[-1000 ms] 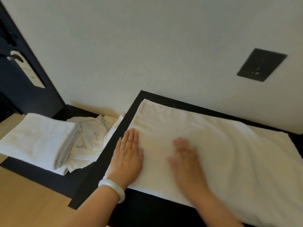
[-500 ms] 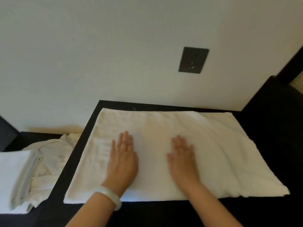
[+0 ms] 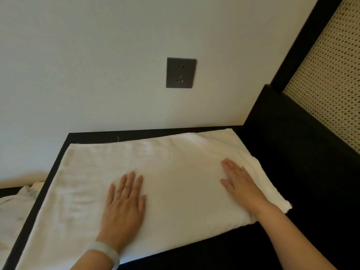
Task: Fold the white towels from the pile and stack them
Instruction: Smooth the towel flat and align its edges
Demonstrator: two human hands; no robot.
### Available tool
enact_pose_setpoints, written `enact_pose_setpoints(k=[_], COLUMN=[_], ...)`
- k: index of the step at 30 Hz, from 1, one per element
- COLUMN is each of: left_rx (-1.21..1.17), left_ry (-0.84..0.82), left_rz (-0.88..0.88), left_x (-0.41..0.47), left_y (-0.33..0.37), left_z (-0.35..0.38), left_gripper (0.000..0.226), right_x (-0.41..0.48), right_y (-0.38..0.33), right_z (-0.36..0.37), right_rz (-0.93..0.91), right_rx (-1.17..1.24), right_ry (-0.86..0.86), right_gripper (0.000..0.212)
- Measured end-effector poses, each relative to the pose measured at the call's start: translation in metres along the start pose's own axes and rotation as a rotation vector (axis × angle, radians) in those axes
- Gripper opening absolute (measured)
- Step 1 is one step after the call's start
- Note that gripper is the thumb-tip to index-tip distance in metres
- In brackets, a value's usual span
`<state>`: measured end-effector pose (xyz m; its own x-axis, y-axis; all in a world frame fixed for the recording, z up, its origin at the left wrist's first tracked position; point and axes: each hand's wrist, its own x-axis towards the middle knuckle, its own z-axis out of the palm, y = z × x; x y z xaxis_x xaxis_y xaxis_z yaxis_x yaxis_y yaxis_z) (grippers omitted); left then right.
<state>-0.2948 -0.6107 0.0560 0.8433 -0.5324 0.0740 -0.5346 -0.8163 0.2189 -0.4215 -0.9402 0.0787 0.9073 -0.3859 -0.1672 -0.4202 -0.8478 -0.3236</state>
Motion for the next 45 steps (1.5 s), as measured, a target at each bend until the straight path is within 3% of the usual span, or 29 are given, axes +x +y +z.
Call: enact_pose_setpoints(k=[4,9,13,16,20,24,31,37,38,40,42,43,45], left_rx=[0.015,0.036,0.058,0.020,0.022,0.015,0.028,0.033,0.036,0.045,0.032,0.025,0.045], left_ry=[-0.024,-0.055,-0.093,-0.076,-0.073,-0.078,-0.090,-0.110,-0.107,-0.101,-0.100,-0.101,-0.103], left_rz=[-0.044,-0.081,0.208,0.359,0.303,0.299,0.320,0.325,0.322,0.317,0.312,0.313,0.321], left_x=[-0.014,-0.016,0.005,0.016,0.018,0.017,0.016,0.016,0.016,0.016,0.016,0.015,0.011], left_y=[-0.034,-0.059,0.004,0.049,0.053,0.052,0.050,0.050,0.050,0.050,0.050,0.051,0.051], left_z=[-0.018,-0.024,-0.026,-0.009,0.010,0.008,0.007,0.009,0.011,0.013,0.013,0.012,0.007], left_gripper=[0.085,0.088,0.084,0.086,0.070,0.068,0.065,0.066,0.066,0.066,0.065,0.065,0.065], right_x=[-0.022,-0.064,-0.089,-0.096,-0.100,-0.097,-0.103,-0.088,-0.082,-0.066,-0.047,-0.038,-0.026], right_y=[0.007,0.025,0.032,0.031,0.029,0.024,0.067,0.071,0.067,0.048,0.012,-0.010,-0.049], right_z=[-0.017,-0.024,-0.025,-0.023,-0.020,-0.013,-0.040,-0.051,-0.054,-0.054,-0.043,-0.033,-0.006], right_rz=[0.166,0.521,0.626,0.658,0.595,0.557,0.531,0.539,0.536,0.547,0.409,0.260,-0.072], right_rx=[0.366,0.562,0.630,0.677,0.722,0.671,0.758,0.534,0.481,0.312,0.222,0.212,0.119], right_ry=[0.114,0.131,0.106,0.173,0.314,0.069,-0.047,-0.279,-0.257,-0.050,0.231,0.286,0.175], right_gripper=[0.053,0.029,0.016,0.026,0.040,0.041,0.024,0.020,0.019,0.016,0.027,0.036,0.053])
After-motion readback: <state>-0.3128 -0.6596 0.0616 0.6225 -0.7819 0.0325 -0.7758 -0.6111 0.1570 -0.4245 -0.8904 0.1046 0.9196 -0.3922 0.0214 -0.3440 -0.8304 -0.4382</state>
